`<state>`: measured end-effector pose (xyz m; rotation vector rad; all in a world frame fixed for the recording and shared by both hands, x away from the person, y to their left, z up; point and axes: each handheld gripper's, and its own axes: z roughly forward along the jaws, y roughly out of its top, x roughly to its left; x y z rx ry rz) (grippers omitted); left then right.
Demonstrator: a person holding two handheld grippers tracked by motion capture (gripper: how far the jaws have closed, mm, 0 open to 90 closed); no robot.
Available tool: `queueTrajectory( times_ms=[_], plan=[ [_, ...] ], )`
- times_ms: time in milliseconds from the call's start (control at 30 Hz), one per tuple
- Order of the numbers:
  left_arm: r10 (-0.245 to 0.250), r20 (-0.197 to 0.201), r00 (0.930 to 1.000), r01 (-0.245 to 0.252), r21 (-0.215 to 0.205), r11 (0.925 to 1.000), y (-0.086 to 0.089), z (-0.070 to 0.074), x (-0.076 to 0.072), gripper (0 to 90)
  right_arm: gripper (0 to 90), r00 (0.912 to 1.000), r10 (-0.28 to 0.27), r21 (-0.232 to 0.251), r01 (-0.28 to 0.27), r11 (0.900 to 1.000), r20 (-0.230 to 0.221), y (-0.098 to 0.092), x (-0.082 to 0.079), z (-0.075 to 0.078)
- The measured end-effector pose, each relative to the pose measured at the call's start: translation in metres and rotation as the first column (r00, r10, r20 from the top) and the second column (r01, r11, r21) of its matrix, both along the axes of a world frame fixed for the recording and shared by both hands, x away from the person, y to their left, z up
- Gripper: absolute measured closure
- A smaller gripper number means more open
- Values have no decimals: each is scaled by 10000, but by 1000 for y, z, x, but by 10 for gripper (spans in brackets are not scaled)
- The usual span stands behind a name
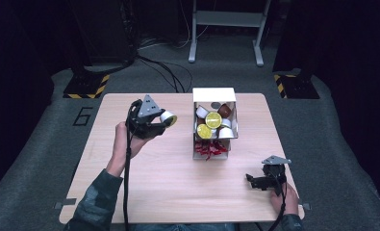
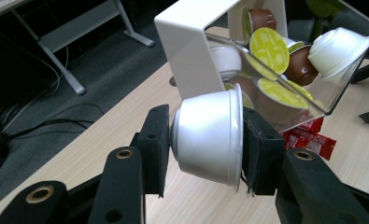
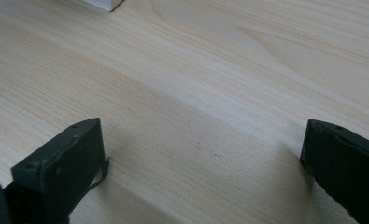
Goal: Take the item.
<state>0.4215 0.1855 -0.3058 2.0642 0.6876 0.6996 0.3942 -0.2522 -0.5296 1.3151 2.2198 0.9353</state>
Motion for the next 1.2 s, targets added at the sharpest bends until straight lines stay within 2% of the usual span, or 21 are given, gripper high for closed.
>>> queueTrajectory(
  times_ms=[67, 300, 567, 767, 1200],
  plan=[
    [30, -100, 9999, -30, -9, 10000, 3, -1, 0, 577, 0, 10000, -1, 1, 1, 10000, -3, 0, 0, 0],
    [374, 66, 9993, -373, -166, 9992, 14, -11, 0, 577, 0, 10000, -37, 5, 37, 10000, 5, 0, 0, 0],
    [581, -182, 9981, -585, -211, 9981, 27, -23, 4, 577, 0, 10000, -38, 2, 38, 10000, 21, 0, 0, 0],
    [921, -329, 9952, -932, -354, 9950, 37, -38, 6, 577, 0, 10000, -38, 1, 38, 10000, 22, 0, 0, 0],
    [1476, -1290, 9806, -1550, -491, 9867, 57, -85, 17, 577, 0, 10000, -58, 8, 58, 10000, 25, 0, 0, 0]
  ],
)
